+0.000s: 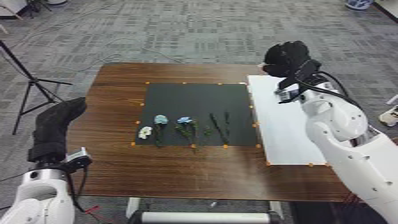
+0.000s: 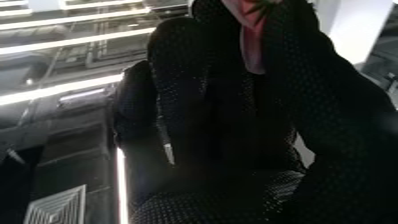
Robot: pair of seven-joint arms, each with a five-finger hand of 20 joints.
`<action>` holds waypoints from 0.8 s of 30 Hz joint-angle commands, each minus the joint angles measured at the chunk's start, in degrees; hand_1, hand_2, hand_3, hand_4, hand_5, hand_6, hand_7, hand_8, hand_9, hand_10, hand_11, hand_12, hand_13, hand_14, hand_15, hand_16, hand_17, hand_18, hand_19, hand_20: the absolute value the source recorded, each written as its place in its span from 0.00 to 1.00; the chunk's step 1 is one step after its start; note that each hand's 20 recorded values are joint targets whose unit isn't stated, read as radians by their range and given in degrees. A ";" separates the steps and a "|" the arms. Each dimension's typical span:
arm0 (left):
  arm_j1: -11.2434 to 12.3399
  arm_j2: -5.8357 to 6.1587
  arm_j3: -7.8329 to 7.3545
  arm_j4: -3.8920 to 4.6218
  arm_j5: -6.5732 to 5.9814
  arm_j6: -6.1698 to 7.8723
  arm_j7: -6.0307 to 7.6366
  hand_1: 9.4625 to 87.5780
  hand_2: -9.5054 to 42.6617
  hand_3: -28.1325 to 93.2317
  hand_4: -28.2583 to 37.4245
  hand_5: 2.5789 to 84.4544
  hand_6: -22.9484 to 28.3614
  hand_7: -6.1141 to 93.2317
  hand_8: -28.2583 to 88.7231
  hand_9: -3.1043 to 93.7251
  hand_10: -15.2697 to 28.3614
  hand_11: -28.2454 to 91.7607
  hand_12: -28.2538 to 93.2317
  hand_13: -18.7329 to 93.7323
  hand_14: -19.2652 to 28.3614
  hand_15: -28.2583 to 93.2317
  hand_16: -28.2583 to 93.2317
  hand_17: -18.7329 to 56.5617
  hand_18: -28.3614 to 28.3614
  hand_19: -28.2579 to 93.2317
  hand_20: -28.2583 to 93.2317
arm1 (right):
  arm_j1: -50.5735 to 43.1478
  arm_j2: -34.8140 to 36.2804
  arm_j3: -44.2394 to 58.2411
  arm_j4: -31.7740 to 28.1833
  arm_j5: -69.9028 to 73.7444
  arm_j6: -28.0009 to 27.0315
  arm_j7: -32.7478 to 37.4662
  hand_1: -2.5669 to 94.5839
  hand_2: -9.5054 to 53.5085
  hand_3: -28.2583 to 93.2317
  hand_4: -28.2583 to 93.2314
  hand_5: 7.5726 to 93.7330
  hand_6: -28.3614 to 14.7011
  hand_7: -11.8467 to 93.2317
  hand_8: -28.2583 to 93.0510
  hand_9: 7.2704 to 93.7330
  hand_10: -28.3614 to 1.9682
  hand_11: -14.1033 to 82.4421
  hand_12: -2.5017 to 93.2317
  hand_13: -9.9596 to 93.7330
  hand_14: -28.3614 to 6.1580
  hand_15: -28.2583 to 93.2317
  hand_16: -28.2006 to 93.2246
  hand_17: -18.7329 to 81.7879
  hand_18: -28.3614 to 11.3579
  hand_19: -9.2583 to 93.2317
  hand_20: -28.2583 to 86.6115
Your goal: Arrange flowers
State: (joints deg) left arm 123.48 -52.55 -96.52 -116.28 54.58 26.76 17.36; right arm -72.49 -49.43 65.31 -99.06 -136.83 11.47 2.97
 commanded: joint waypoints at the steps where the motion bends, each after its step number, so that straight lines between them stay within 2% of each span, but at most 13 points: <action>1: 0.56 0.54 -0.50 -0.66 0.24 0.27 -0.25 0.17 0.34 0.79 0.00 0.59 0.51 0.25 0.17 0.55 0.65 0.41 0.32 0.50 0.73 0.38 0.21 0.32 0.66 0.28 0.35 | 0.33 -9.05 -7.80 -3.05 -2.59 -5.44 4.47 0.60 0.00 0.76 0.03 0.82 0.78 0.38 0.22 0.93 0.66 0.23 0.35 0.78 0.55 0.68 0.52 0.52 0.16 0.80 0.73; 5: 0.41 0.52 -0.33 -0.73 0.71 -0.24 -0.43 0.17 0.35 0.79 0.00 0.60 0.51 0.25 0.17 0.56 0.65 0.41 0.32 0.50 0.73 0.38 0.21 0.32 0.66 0.28 0.35 | 0.50 -12.58 -10.51 -1.87 -3.78 -7.82 6.15 0.60 0.00 0.76 0.03 0.82 0.78 0.37 0.22 0.93 0.65 0.23 0.35 0.78 0.55 0.69 0.52 0.52 0.16 0.80 0.73; 11: 0.14 0.69 -0.27 -0.67 0.70 -0.24 -0.72 0.17 0.36 0.79 0.00 0.60 0.51 0.25 0.17 0.56 0.65 0.41 0.32 0.50 0.73 0.38 0.21 0.32 0.66 0.28 0.35 | 1.08 -16.53 -13.11 0.84 -5.86 -9.64 6.75 0.60 0.00 0.76 0.03 0.83 0.77 0.36 0.23 0.93 0.64 0.24 0.34 0.79 0.54 0.69 0.52 0.52 0.15 0.81 0.73; 15: -0.26 0.79 -0.25 -0.57 0.92 -0.77 -1.08 0.17 0.36 0.79 0.00 0.60 0.51 0.25 0.17 0.56 0.66 0.41 0.32 0.50 0.73 0.38 0.21 0.32 0.66 0.28 0.35 | 0.61 -17.07 -13.34 1.90 -6.90 -11.08 6.53 0.60 0.00 0.75 0.03 0.83 0.77 0.36 0.23 0.93 0.64 0.24 0.34 0.79 0.54 0.69 0.52 0.52 0.15 0.81 0.72; 24: 0.47 0.66 -0.80 -0.73 1.04 -1.10 -1.90 0.17 0.36 0.79 0.00 0.60 0.51 0.25 0.17 0.55 0.66 0.41 0.32 0.49 0.74 0.38 0.21 0.32 0.66 0.28 0.35 | -1.54 -18.74 -12.46 4.98 -8.97 -14.74 6.64 0.60 0.00 0.75 0.04 0.84 0.77 0.35 0.23 0.94 0.65 0.24 0.34 0.79 0.54 0.69 0.52 0.52 0.15 0.81 0.72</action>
State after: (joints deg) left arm 123.40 -51.80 -96.87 -116.50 55.16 26.45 16.30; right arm -72.22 -67.01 52.32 -96.32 -143.63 -0.70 9.09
